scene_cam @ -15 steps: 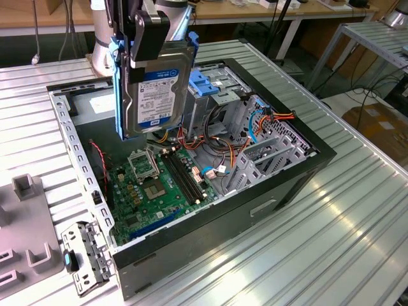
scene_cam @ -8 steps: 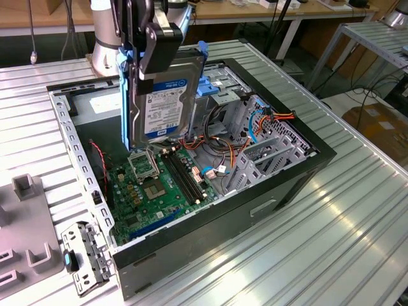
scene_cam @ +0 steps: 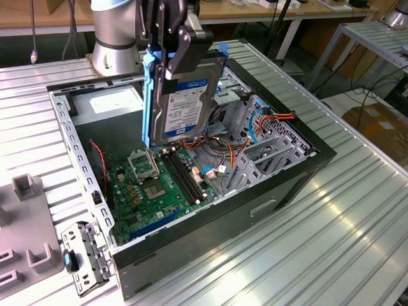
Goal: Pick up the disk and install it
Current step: 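Insert the disk into the insertion slot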
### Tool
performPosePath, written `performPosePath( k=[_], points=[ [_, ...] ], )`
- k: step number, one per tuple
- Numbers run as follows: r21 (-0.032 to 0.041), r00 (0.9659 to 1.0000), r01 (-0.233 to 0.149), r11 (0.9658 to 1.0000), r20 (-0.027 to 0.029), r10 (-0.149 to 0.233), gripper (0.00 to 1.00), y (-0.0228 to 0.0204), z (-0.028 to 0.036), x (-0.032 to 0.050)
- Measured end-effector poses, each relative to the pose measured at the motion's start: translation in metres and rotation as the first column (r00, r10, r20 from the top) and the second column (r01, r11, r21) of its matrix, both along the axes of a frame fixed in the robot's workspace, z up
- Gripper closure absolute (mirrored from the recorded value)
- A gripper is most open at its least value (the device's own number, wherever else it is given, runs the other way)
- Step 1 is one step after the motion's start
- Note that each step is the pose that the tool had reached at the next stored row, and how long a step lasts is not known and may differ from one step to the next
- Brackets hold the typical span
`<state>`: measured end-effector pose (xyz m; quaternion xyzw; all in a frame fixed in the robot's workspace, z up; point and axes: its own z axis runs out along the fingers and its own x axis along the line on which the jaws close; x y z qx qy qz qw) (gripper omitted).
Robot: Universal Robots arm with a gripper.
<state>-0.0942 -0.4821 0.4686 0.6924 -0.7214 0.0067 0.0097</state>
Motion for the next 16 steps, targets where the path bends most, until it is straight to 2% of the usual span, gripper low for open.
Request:
performPosePath(
  k=[7, 11, 13, 16],
  points=[
    [-0.0001, 1.0, 0.0, 1.0, 0.0, 0.0, 0.63, 0.0, 0.0, 0.0272],
    [-0.0004, 1.0, 0.0, 1.0, 0.0001, 0.0, 0.63, 0.0, -0.0001, 0.0482],
    [-0.0018, 1.0, 0.0, 1.0, 0.0, 0.0, 0.63, -0.0002, -0.0002, 0.0523],
    [-0.006, 1.0, 0.0, 1.0, 0.0, 0.0, 0.63, -0.0042, -0.0001, 0.0542]
  ],
)
